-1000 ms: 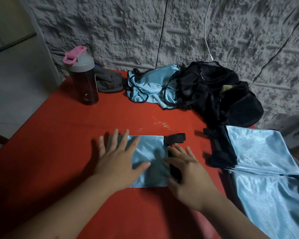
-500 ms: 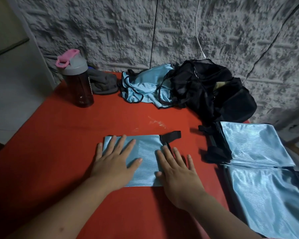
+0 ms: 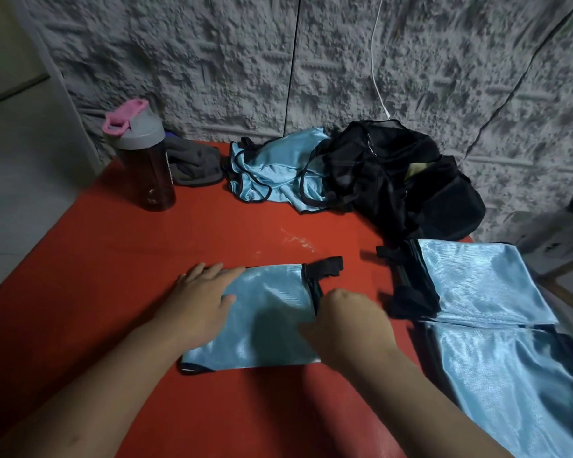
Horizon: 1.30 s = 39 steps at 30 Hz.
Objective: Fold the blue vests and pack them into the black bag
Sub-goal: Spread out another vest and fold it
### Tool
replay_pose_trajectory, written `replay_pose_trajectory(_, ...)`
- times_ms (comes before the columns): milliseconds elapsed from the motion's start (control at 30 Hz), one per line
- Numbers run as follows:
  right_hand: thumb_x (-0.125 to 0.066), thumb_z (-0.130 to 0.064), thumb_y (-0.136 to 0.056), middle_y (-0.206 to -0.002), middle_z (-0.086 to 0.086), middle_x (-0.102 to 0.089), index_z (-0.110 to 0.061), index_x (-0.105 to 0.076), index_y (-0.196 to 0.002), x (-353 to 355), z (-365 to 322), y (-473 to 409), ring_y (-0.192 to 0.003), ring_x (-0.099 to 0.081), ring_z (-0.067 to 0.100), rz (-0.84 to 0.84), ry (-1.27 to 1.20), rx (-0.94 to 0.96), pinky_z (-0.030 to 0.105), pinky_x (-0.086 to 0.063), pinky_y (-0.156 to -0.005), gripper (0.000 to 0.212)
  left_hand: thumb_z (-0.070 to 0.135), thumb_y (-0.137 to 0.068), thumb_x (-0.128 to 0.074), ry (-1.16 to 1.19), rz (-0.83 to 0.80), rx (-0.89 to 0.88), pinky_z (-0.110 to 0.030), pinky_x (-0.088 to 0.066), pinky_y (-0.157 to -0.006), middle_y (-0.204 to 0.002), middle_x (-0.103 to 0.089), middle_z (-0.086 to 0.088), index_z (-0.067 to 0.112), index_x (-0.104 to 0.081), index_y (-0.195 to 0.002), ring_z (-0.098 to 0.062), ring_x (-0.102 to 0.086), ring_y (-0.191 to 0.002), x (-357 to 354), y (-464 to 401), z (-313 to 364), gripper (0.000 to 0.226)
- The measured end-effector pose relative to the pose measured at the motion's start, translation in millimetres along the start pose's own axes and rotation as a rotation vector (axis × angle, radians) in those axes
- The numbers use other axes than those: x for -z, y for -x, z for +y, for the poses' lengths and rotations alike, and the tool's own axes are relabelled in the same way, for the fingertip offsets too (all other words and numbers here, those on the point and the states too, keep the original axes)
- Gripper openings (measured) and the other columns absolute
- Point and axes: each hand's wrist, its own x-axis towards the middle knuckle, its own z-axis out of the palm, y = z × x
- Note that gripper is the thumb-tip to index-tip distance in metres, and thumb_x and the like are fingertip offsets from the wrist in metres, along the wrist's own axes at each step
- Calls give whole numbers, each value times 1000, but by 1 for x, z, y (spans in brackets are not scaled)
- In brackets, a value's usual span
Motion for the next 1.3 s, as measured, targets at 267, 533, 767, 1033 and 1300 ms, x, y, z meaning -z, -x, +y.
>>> replay_pose_trajectory(267,-61,-51,-93,-122,9,-65,-14,-62,-117,-14,1,14,-114,-64,30,-151,-43,-2,33,-50,-87,45,36,-97,-55,-132,104,-14,-37,-40,-108,-140,-57,6,30,-44,-150,-24,-51,-123,3,-1,-15,54)
replay_pose_trajectory(533,-47,-49,-95,-113,17,-70,-7,-63,-111,-8,23,-24,-107,-66,37,-42,-111,-77,34,-43,-73,47,32,-92,-61,-158,-143,156,-31,-51,-78,-102,-69,-2,17,-59,-92,-23,-66,-94,20,17,25,15)
replay_pose_trajectory(767,-43,-36,-102,-96,17,-66,-13,-56,-80,-1,12,-50,-97,-64,38,-78,-262,79,35,-40,-71,35,18,-100,-51,272,-695,158,-32,-58,-64,-89,-77,-13,-4,-64,-97,-25,-75,-74,-11,54,86,26)
replay_pose_trajectory(1033,-57,-29,-92,-101,6,-74,-21,-71,-101,1,22,-50,-94,-67,31,107,-431,41,36,-54,-80,19,43,-92,-63,253,38,68,-37,-47,-57,-61,-63,-3,11,-62,-76,-21,-62,-61,16,28,84,36)
replay_pose_trajectory(1300,-53,-27,-91,-118,11,-67,-13,-64,-107,-14,72,2,-111,-64,33,-39,-81,-222,35,-48,-81,25,54,-87,-67,-178,29,234,-35,-51,-82,-111,-70,-7,18,-59,-87,-32,-66,-106,-7,6,81,37)
